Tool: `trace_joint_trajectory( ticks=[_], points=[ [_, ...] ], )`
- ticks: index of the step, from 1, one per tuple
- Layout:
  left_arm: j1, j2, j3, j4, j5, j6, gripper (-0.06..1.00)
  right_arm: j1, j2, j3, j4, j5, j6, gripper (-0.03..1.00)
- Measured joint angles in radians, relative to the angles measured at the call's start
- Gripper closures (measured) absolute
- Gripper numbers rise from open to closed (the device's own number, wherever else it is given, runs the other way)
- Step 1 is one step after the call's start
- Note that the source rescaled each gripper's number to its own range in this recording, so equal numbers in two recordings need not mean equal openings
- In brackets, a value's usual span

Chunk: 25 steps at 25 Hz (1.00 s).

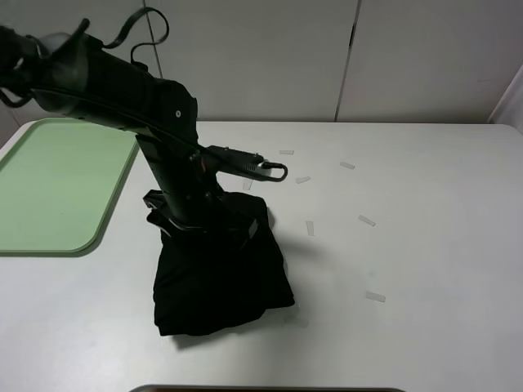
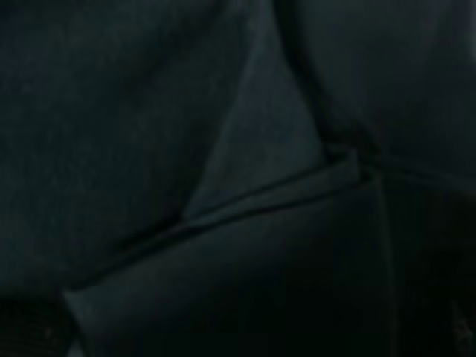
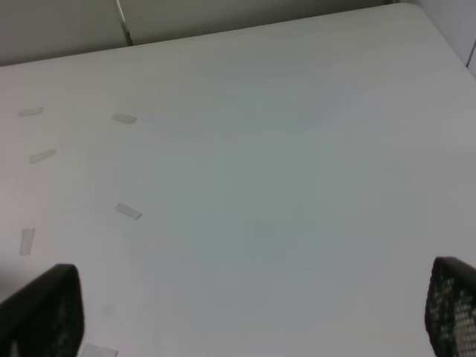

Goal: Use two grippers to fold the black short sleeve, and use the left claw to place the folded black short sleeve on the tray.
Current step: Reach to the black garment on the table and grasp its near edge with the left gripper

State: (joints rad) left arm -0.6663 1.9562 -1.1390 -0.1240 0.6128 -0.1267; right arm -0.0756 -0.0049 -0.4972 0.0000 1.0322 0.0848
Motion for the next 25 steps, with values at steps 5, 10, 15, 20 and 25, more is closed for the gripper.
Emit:
trace_joint_trajectory(
  ticks=[5,10,15,20,25],
  points=[
    [-0.039,0.071,-0.014,-0.003,-0.052,0.001,-0.06,0.000,0.000,0.000,0.000,0.000,0.000,-0.03],
    [-0.064,0.107,-0.030,0.006,-0.051,0.001,-0.06,0.000,0.000,0.000,0.000,0.000,0.000,-0.03],
    [-0.067,0.104,-0.038,0.005,-0.046,0.001,-0.06,0.000,0.000,0.000,0.000,0.000,0.000,-0.03],
    [-0.069,0.078,-0.074,-0.021,-0.037,-0.019,-0.06,0.000,0.000,0.000,0.000,0.000,0.000,-0.03],
    [-0.075,-0.023,-0.130,0.062,0.018,-0.128,-0.06,0.000,0.000,0.000,0.000,0.000,0.000,-0.03]
  ],
)
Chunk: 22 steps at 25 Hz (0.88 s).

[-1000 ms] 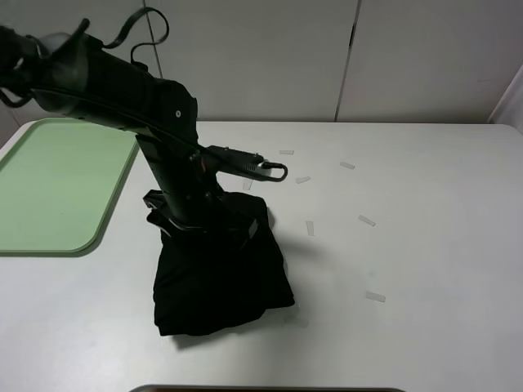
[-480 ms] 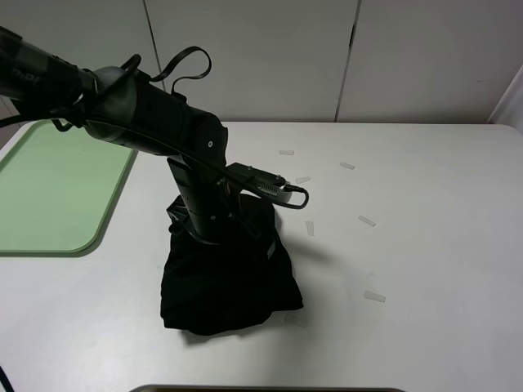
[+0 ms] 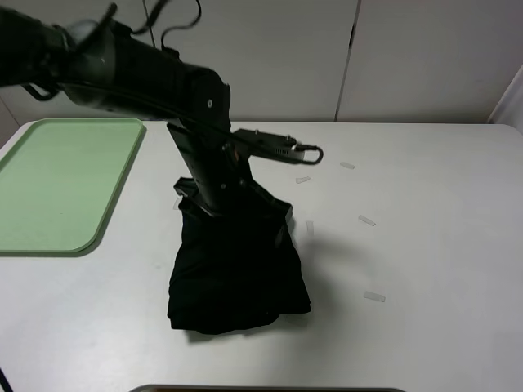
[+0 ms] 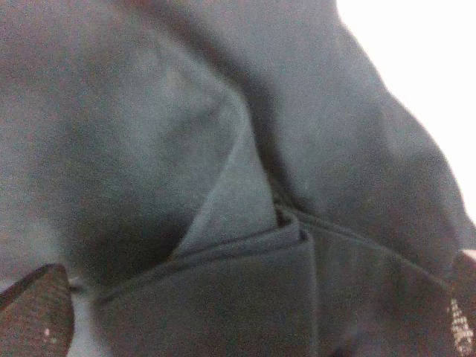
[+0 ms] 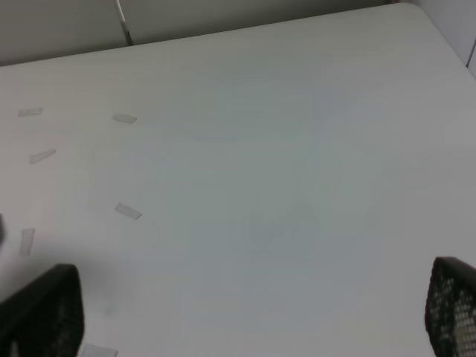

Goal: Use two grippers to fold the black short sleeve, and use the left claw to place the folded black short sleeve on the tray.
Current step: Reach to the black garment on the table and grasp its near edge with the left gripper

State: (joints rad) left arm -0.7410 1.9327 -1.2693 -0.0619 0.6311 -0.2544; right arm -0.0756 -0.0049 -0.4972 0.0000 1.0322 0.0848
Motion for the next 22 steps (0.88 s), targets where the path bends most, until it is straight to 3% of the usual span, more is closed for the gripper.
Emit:
trace_joint_trajectory(
  ticks=[5,10,16,22],
  points=[
    [0.006,-0.101,-0.010,0.107,0.102,-0.101,-0.06,0.000,0.000,0.000,0.000,0.000,0.000,-0.03],
    [0.053,-0.179,0.004,0.120,0.201,-0.126,-0.06,0.000,0.000,0.000,0.000,0.000,0.000,-0.03],
    [0.117,-0.223,0.151,0.123,0.177,-0.130,-0.06,0.000,0.000,0.000,0.000,0.000,0.000,-0.03],
    [0.123,-0.223,0.273,0.118,0.026,-0.146,-0.06,0.000,0.000,0.000,0.000,0.000,0.000,-0.03]
  ],
)
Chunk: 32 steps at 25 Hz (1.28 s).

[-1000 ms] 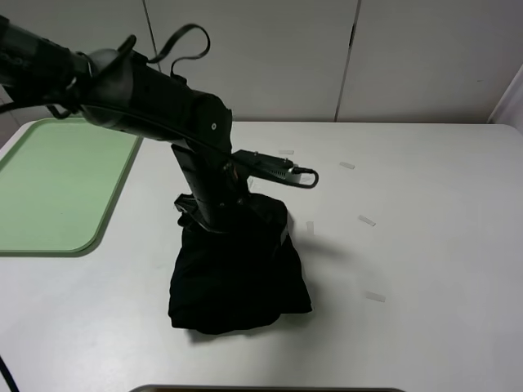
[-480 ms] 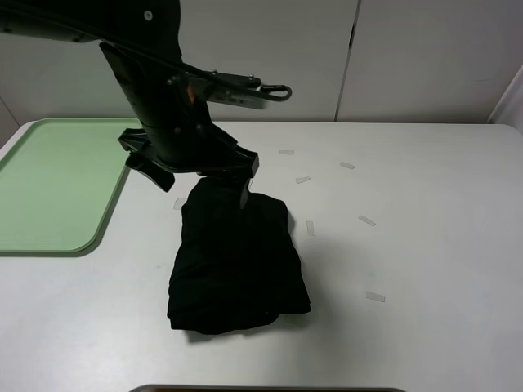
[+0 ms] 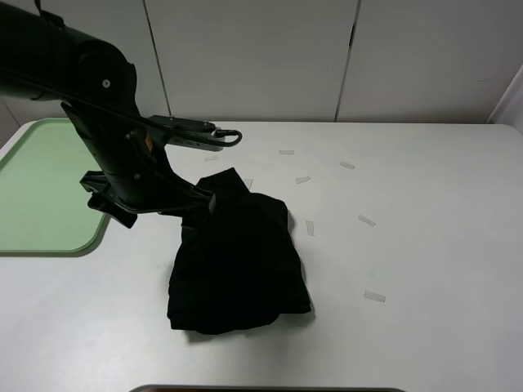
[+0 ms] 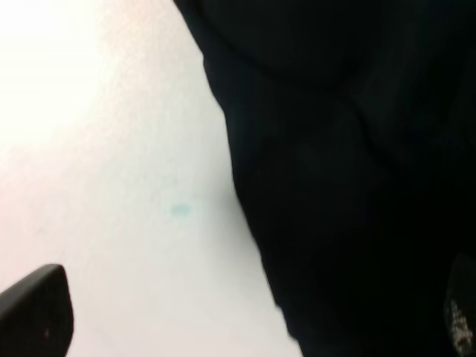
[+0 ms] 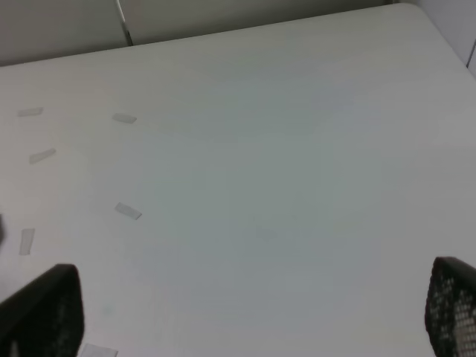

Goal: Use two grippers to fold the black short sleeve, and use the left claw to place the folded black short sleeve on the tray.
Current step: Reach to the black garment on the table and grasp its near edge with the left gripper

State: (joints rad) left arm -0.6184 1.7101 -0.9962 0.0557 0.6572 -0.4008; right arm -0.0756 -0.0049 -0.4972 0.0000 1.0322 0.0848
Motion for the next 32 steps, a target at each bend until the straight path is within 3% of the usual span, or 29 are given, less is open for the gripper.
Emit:
trace_joint_trajectory(
  ticks=[6,17,24,32],
  points=[
    [0.000,0.043,0.057,-0.013,-0.139,-0.076,-0.06,0.000,0.000,0.000,0.000,0.000,0.000,-0.03],
    [-0.020,0.184,0.060,-0.120,-0.328,-0.088,-0.06,0.000,0.000,0.000,0.000,0.000,0.000,-0.03],
    [-0.067,0.229,0.060,-0.186,-0.398,-0.093,-0.06,0.000,0.000,0.000,0.000,0.000,0.000,-0.03],
    [-0.090,0.251,0.056,-0.197,-0.422,-0.093,-0.06,0.000,0.000,0.000,0.000,0.000,0.000,-0.03]
  ],
)
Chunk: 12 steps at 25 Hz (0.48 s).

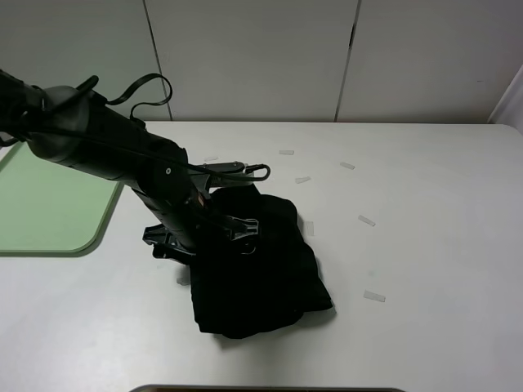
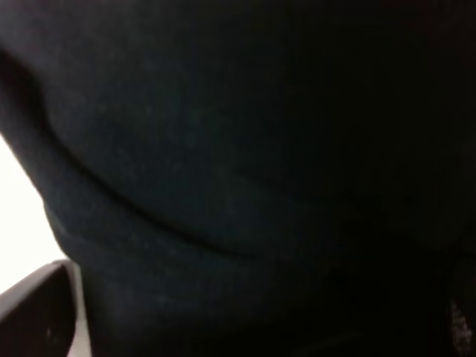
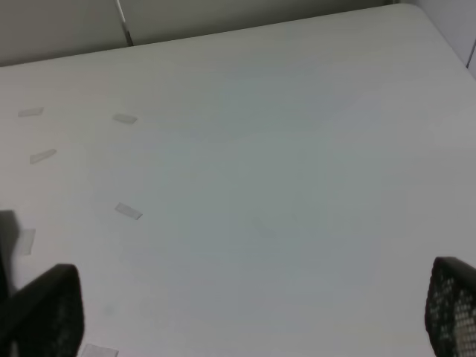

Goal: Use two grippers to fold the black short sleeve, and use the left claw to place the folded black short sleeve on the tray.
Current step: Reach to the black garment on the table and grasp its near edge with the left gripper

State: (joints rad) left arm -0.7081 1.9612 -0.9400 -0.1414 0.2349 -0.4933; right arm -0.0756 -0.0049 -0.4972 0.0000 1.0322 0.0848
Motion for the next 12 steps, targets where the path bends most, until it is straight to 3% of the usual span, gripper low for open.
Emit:
trace_joint_trajectory(
  ticks=[4,12],
  points=[
    [-0.005,0.003,-0.002,0.000,-0.013,0.000,0.03,0.000,0.000,0.000,0.000,0.000,0.000,-0.03],
    [-0.006,0.013,-0.004,0.014,-0.024,0.000,0.38,0.000,0.000,0.000,0.000,0.000,0.000,-0.03]
  ],
)
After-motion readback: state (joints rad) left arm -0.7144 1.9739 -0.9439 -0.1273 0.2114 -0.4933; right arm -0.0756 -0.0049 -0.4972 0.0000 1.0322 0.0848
